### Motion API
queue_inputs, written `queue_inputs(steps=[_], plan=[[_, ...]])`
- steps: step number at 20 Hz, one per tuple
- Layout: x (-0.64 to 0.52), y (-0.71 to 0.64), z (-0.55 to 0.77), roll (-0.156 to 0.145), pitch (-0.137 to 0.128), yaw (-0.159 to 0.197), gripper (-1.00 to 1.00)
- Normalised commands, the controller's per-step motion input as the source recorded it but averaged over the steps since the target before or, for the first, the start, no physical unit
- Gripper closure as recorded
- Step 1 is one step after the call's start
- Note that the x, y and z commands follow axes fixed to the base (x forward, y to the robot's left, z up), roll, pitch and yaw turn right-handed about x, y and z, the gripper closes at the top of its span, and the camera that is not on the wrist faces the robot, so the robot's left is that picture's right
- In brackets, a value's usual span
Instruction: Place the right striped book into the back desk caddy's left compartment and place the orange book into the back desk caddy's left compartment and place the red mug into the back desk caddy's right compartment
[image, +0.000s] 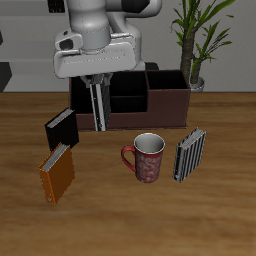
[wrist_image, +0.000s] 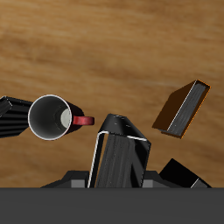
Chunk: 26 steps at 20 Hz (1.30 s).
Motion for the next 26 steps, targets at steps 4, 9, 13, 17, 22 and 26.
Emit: queue_inputs(steps=[4,9,13,17,22,26], plan=[[-0.57,-0.18,0.02,0.009,-0.033,0.008,1.0],[-0.58,-0.17,0.06,0.004,-0.027,0.023,1.0],[-0.55,-0.12,0.03,0.024,-0.042,0.116,1.0],[-0.38,-0.09,0.03,0.0,-0.014,0.023,1.0],[-0.55,-0.11,0.06,0.023,-0.028,-0.118,1.0],[-0.36,-0.07,0.04,-0.004,-0.038,-0.074,1.0]])
